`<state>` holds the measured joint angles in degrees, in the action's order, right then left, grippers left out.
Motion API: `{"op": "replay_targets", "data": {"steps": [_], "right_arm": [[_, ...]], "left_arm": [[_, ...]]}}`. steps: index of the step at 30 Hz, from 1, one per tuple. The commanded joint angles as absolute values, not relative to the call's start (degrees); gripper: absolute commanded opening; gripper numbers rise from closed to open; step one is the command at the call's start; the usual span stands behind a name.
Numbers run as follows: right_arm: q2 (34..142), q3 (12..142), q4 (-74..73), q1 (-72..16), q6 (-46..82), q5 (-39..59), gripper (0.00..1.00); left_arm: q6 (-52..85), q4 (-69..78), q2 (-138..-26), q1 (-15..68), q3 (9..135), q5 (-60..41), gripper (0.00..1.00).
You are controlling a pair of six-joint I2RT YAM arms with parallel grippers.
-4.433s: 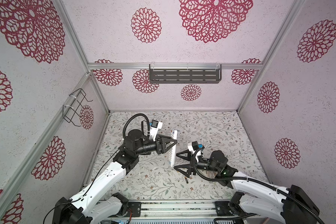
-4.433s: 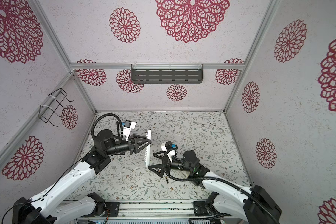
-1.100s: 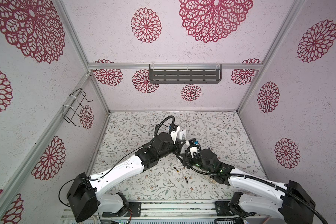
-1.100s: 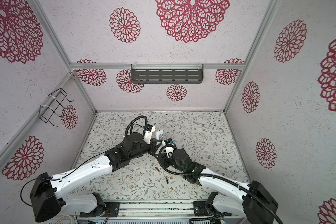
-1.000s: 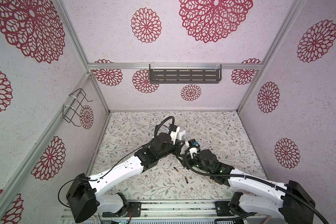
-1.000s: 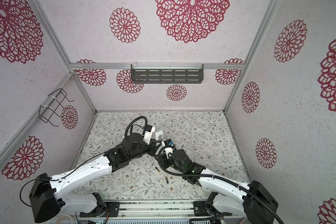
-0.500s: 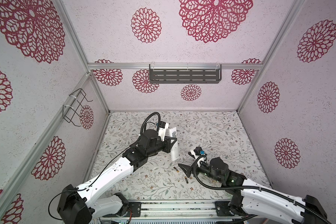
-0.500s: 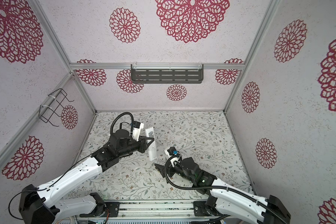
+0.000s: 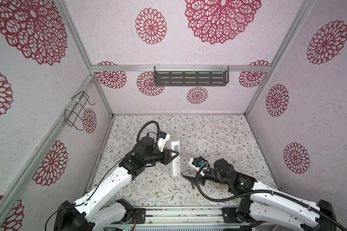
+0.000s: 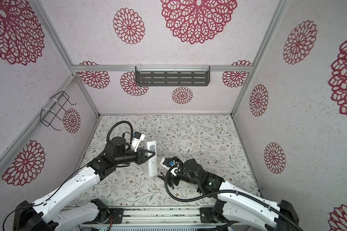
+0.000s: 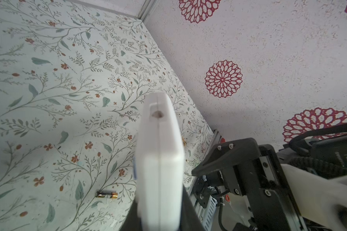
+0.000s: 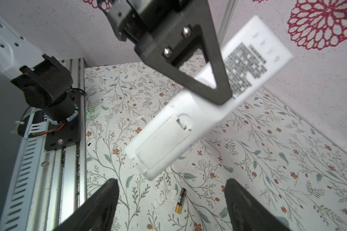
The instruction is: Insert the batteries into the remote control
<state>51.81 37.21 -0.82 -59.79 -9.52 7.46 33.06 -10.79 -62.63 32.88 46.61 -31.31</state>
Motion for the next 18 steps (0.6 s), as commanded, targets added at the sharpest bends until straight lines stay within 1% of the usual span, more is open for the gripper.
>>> {"op": "replay_targets", "data": {"steps": [1, 5, 9, 18], "right_arm": [[53.07, 41.09, 1.90, -61.70, -14.30, 10.28, 0.83], [56.54, 44.15, 3.63, -62.80, -17.57, 11.37, 0.81], [59.87, 46.42, 5.54, -63.10, -19.76, 12.49, 0.75], [61.09, 48.48, 5.43, -64.34, -22.05, 11.34, 0.73]], "left_arm": [[34.03, -9.02, -62.22, 32.03, 46.32, -37.24, 0.00], [34.38, -8.06, -62.26, 31.15, 45.32, -39.90, 0.00], [34.48, -7.25, -61.89, 30.94, 44.91, -41.88, 0.00], [34.33, -7.31, -61.86, 30.93, 44.65, -44.02, 0.00]]}}
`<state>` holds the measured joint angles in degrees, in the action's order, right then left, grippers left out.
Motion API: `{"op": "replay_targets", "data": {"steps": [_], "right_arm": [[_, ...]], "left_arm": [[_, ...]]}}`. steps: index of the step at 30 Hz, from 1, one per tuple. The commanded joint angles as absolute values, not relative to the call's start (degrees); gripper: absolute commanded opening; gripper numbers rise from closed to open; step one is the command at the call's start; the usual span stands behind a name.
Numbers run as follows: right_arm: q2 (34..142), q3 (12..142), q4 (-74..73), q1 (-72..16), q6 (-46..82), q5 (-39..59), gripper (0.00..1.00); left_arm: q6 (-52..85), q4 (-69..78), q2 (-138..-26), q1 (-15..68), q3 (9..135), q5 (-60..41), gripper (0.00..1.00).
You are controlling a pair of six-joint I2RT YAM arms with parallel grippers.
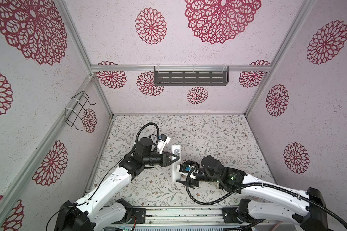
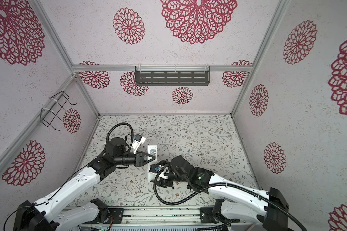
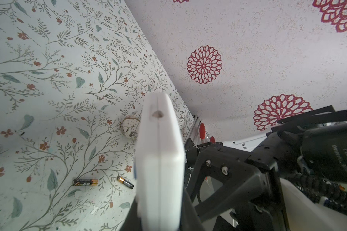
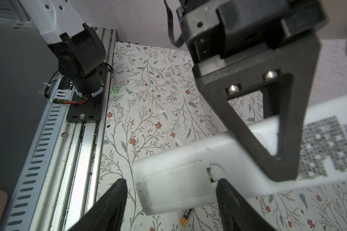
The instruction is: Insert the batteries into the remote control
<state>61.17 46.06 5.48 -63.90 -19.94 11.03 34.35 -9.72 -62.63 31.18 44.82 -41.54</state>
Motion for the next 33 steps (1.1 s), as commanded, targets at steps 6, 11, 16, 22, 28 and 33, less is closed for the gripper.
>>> {"op": "replay_targets", "data": {"steps": [6, 11, 16, 22, 28, 33], "right_arm": [[62.96, 49.46, 6.07, -64.77, -22.80, 10.24, 0.72], [64.66, 49.77, 6.76, -65.29, -22.96, 9.76, 0.71], [65.90, 50.11, 7.89, -66.00, -23.33, 8.40, 0.69], [66.87, 51.01, 10.43, -66.70, -23.10, 8.53, 0.63], [69.52, 52.12, 13.81, -67.89, -22.90, 8.18, 0.58], [69.85, 52.38, 15.33, -68.15, -22.32, 9.36, 0.54]], "left_arm": [[35.18, -6.42, -61.94, 30.93, 44.47, -44.86, 0.00], [35.07, -5.97, -61.38, 30.89, 44.13, -44.53, 0.00], [35.18, -5.67, -61.34, 30.88, 44.12, -44.65, 0.00], [33.67, -7.12, -60.38, 30.81, 44.54, -43.04, 0.00], [32.54, -7.97, -59.55, 30.19, 44.52, -41.99, 0.00], [31.82, -8.83, -59.84, 29.90, 44.52, -40.79, 0.00]]}}
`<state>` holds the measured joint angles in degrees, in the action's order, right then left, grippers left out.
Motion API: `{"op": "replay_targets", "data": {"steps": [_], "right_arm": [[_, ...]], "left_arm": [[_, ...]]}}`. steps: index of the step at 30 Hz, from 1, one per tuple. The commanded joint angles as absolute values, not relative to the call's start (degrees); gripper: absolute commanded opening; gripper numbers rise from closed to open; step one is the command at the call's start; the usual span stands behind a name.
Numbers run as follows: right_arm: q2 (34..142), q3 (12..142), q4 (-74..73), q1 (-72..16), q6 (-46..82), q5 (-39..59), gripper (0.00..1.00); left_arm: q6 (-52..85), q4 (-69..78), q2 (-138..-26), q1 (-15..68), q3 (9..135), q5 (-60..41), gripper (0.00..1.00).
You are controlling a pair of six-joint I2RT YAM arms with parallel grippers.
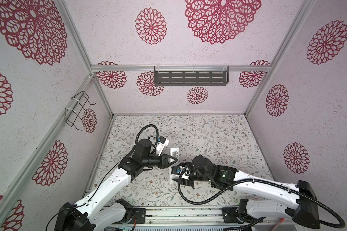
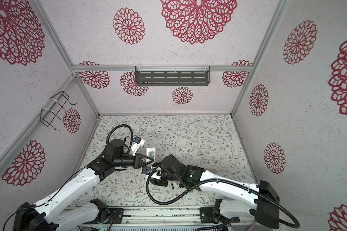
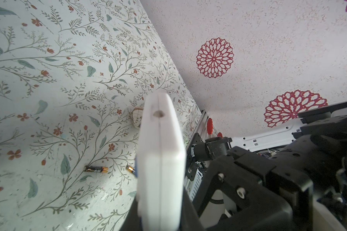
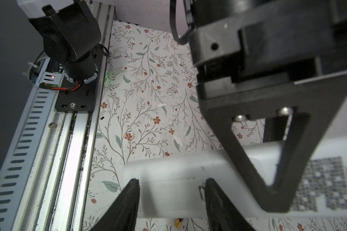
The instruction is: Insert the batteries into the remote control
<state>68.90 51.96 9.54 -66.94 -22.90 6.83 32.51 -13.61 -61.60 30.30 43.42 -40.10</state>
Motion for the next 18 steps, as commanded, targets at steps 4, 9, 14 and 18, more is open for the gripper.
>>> {"op": "replay_targets", "data": {"steps": [4, 9, 14, 18], "right_arm": [[69.77, 53.04, 16.92, -68.18, -21.90, 11.18, 0.51], [70.39, 53.61, 19.00, -68.24, -21.82, 12.19, 0.50], [70.65, 54.13, 20.05, -68.51, -21.88, 13.13, 0.47], [69.90, 54.16, 20.10, -68.61, -21.88, 13.51, 0.46]], "left_arm": [[31.50, -9.04, -59.46, 29.83, 44.54, -39.94, 0.00], [30.89, -10.66, -59.67, 29.62, 44.98, -38.46, 0.00], [30.35, -11.80, -59.70, 29.65, 45.09, -37.47, 0.00], [30.24, -12.29, -60.24, 29.62, 45.09, -36.69, 0.00]]}}
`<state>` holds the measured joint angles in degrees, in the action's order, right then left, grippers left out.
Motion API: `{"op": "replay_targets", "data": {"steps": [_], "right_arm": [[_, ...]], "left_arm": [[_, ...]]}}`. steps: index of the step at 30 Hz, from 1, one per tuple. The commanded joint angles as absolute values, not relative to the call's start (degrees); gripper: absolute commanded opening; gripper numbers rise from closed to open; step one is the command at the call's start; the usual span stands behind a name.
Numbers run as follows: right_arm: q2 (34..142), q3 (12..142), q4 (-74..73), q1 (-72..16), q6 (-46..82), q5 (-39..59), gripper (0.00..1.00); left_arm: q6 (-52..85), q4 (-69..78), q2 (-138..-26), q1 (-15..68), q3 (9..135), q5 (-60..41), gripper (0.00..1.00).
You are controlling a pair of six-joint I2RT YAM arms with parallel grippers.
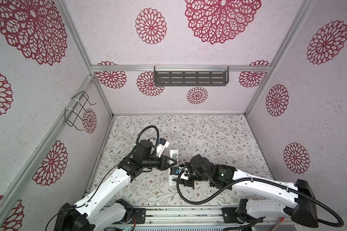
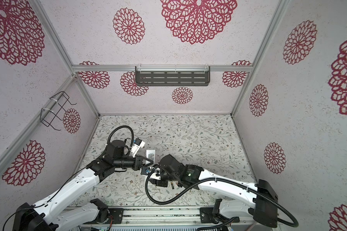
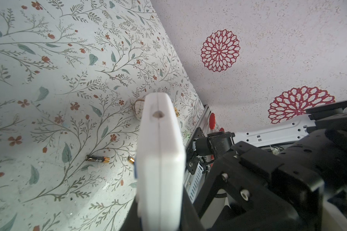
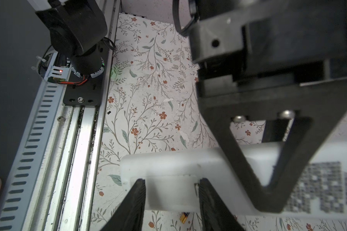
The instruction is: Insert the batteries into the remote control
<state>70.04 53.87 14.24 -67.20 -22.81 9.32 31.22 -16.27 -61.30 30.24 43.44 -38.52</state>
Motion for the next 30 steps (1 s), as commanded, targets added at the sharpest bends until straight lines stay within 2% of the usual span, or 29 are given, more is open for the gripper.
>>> {"op": "replay_targets", "data": {"steps": [1, 11, 18, 30], "right_arm": [[69.71, 54.06, 19.85, -68.64, -21.82, 13.75, 0.45], [66.71, 52.96, 17.25, -68.64, -21.73, 11.30, 0.45], [59.23, 48.90, 7.98, -68.70, -22.56, 6.37, 0.58], [64.35, 51.86, 6.87, -68.64, -27.72, 5.21, 0.60]], "left_arm": [[30.14, -12.53, -60.38, 29.64, 45.13, -36.45, 0.00], [29.94, -13.43, -60.94, 29.62, 45.49, -36.51, 0.00], [31.08, -12.04, -61.00, 29.72, 45.09, -38.98, 0.00], [32.78, -9.32, -60.64, 29.84, 44.04, -42.78, 0.00]]}}
